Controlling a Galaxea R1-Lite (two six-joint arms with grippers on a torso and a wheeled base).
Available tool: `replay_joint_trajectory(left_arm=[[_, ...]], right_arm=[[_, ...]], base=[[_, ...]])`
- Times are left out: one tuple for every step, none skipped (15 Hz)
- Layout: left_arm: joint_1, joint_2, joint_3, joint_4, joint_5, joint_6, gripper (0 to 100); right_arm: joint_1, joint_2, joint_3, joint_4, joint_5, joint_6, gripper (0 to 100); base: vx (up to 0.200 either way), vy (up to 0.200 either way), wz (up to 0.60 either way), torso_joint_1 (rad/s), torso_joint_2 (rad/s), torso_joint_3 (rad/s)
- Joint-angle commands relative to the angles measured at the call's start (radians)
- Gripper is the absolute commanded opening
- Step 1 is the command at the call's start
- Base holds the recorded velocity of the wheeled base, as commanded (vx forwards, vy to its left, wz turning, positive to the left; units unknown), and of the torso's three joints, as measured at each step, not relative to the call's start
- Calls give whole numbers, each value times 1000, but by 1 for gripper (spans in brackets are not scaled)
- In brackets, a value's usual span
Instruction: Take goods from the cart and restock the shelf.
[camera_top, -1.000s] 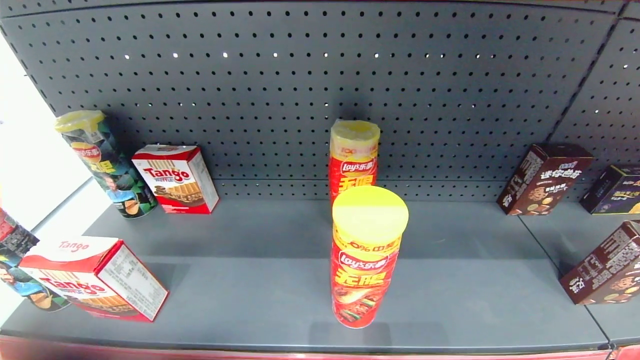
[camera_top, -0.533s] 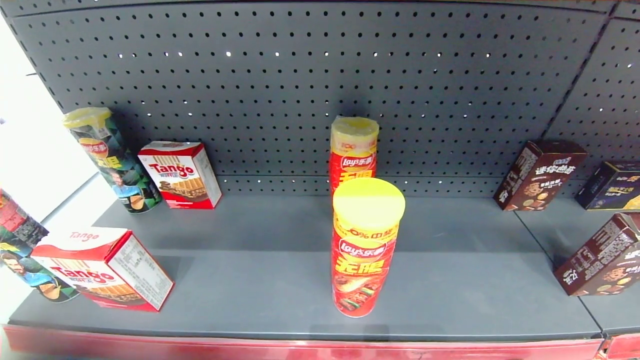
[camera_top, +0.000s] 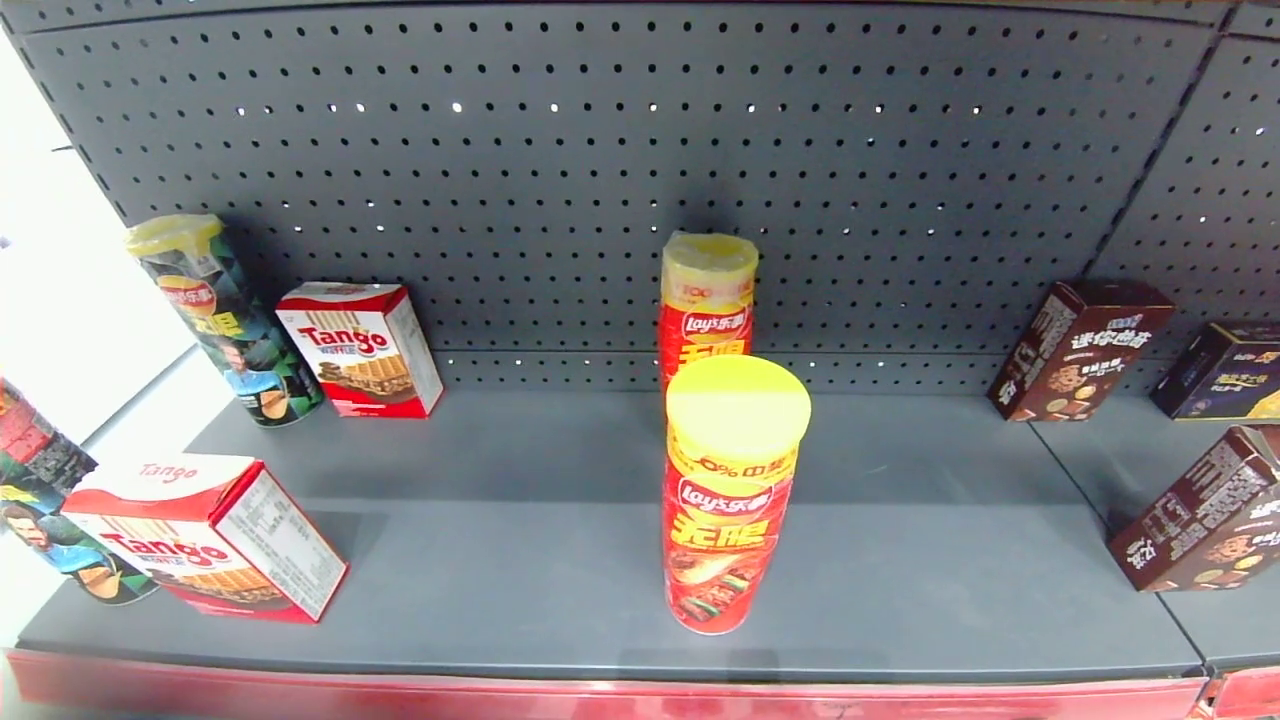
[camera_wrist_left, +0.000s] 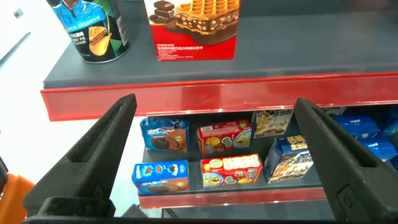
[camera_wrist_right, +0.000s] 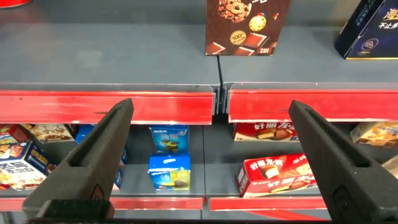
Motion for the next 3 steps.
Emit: replay_joint_trajectory(left_arm=[[0, 1, 0, 0, 0, 0, 100], [0, 1, 0, 0, 0, 0, 100], [0, 1, 0, 0, 0, 0, 100]], right_arm=[[0, 3, 0, 0, 1, 0, 100], [0, 1, 0, 0, 1, -1, 100], [0, 1, 0, 0, 1, -1, 100]], base=[[0, 0, 0, 0, 0, 0], [0, 0, 0, 0, 0, 0], [0, 0, 0, 0, 0, 0]])
